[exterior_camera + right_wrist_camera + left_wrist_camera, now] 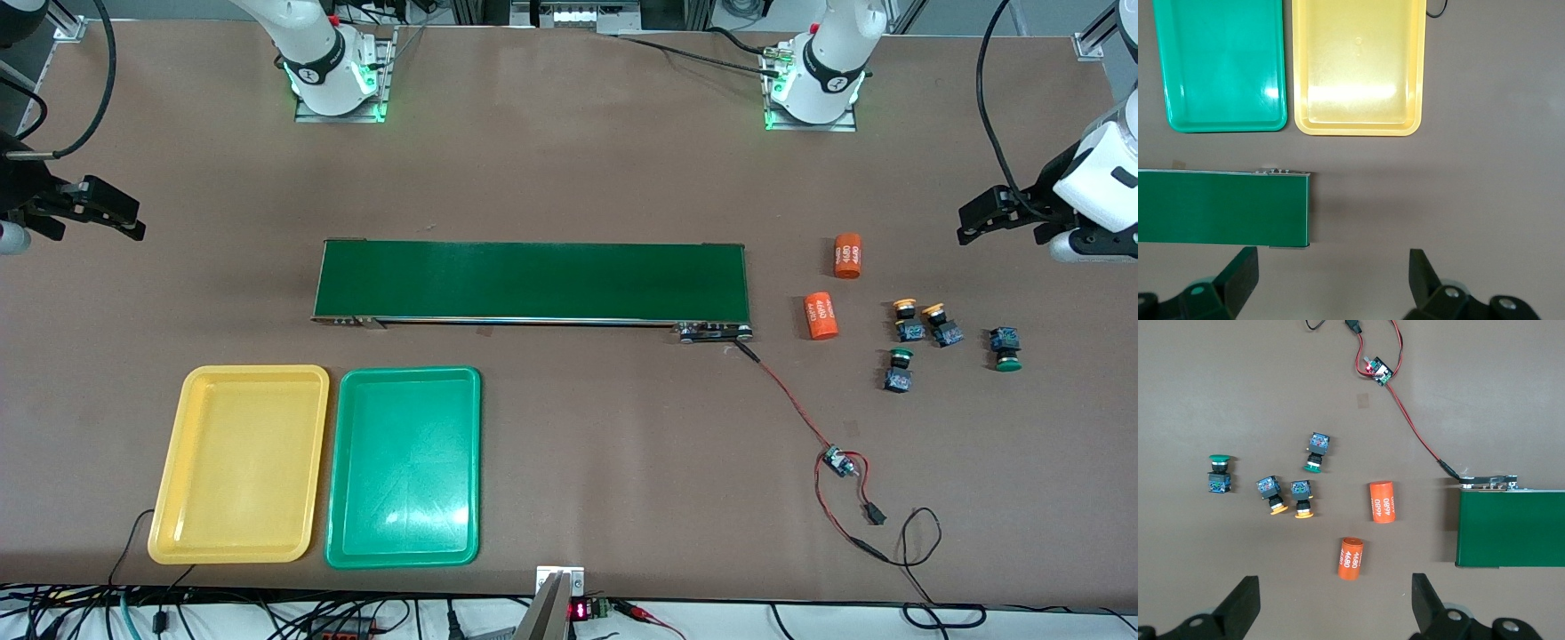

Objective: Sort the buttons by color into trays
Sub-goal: 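Reach the left gripper down to the orange cylinder and grasp it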

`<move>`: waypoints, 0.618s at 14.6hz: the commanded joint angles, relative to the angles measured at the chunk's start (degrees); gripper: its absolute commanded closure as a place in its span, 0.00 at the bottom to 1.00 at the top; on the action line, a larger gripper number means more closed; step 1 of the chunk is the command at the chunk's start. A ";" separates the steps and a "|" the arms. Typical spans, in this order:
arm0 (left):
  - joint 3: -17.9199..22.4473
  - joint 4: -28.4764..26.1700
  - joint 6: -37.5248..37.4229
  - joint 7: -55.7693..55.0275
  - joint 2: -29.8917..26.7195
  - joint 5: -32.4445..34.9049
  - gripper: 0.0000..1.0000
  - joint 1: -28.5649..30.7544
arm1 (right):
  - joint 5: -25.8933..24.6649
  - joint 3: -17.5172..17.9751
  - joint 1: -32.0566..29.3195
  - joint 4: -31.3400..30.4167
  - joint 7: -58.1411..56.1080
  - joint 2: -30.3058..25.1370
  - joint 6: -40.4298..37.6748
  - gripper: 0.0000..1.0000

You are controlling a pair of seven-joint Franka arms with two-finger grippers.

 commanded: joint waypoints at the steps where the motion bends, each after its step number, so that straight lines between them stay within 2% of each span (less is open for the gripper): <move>1: -0.65 2.04 -0.48 1.07 1.08 -0.38 0.00 0.82 | -0.98 0.05 -1.11 -1.56 -0.25 -1.37 0.46 0.00; 7: -0.47 2.30 -3.11 0.72 2.05 -0.38 0.00 0.82 | -0.98 0.05 -1.38 -1.56 -0.25 -1.28 0.72 0.00; 9: -0.47 3.35 -4.34 0.71 3.97 -0.46 0.00 0.91 | -0.98 0.05 -1.38 -1.65 -0.25 -1.19 0.81 0.00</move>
